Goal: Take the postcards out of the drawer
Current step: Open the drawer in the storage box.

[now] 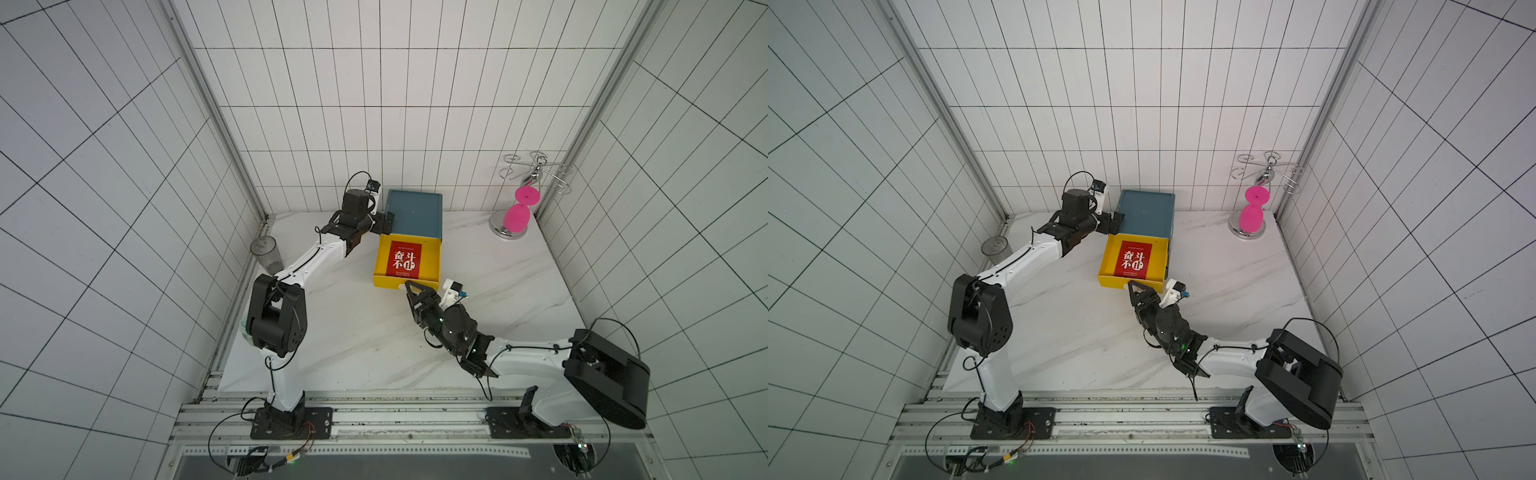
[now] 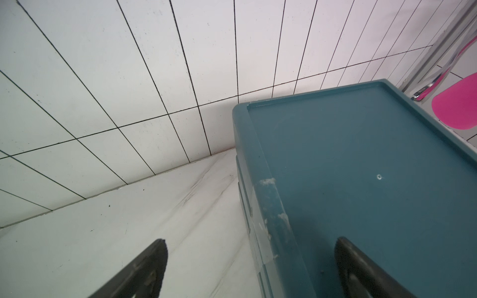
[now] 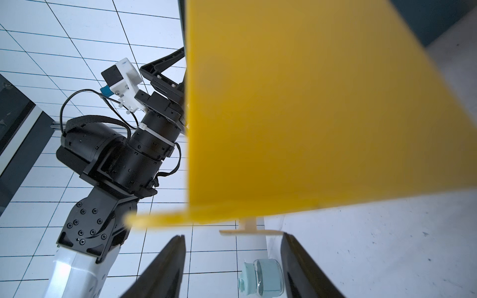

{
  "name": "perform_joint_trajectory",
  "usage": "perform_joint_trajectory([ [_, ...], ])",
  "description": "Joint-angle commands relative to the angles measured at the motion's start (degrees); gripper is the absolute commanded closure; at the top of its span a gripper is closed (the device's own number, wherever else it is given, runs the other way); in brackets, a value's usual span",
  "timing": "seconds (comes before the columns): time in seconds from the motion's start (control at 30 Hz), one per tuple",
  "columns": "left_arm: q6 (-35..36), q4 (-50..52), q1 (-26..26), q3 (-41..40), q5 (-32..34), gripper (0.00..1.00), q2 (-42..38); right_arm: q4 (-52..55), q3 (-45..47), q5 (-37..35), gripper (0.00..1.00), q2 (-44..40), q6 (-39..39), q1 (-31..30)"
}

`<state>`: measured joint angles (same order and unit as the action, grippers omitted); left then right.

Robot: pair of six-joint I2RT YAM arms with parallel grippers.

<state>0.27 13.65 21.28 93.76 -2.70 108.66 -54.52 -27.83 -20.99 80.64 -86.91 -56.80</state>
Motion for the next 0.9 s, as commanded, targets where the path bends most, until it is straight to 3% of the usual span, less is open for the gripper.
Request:
perform_joint_trajectory([
  [0.0, -2.56, -1.00, -0.97, 0.82, 1.27, 0.01, -4.58, 5.48, 1.56, 0.42, 0.35, -3.71, 2.02, -0.55],
  [0.3, -5.47, -1.19, -2.01, 0.20, 0.55, 0.01, -10.66, 32.92, -1.86, -0.21, 0.30, -16.98, 6.71, -0.60],
  [0.57, -8.18, 2.38, -2.73, -12.11, 1.75, 0.01, -20.07, 65.09, -12.93, -0.31, 0.29, -27.45, 17.13, -0.54],
  [0.77, -11.74, 3.23, -2.64, -24.07, 1.80, 0.02, -28.33, 81.32, -28.22, -1.72, 0.28, -24.85, 30.36, -0.41],
  [0.87, -12.42, 3.51, -2.49, -27.63, 0.29, 0.07, -31.35, 86.83, -37.22, -0.83, 0.26, -19.77, 36.87, 1.17],
])
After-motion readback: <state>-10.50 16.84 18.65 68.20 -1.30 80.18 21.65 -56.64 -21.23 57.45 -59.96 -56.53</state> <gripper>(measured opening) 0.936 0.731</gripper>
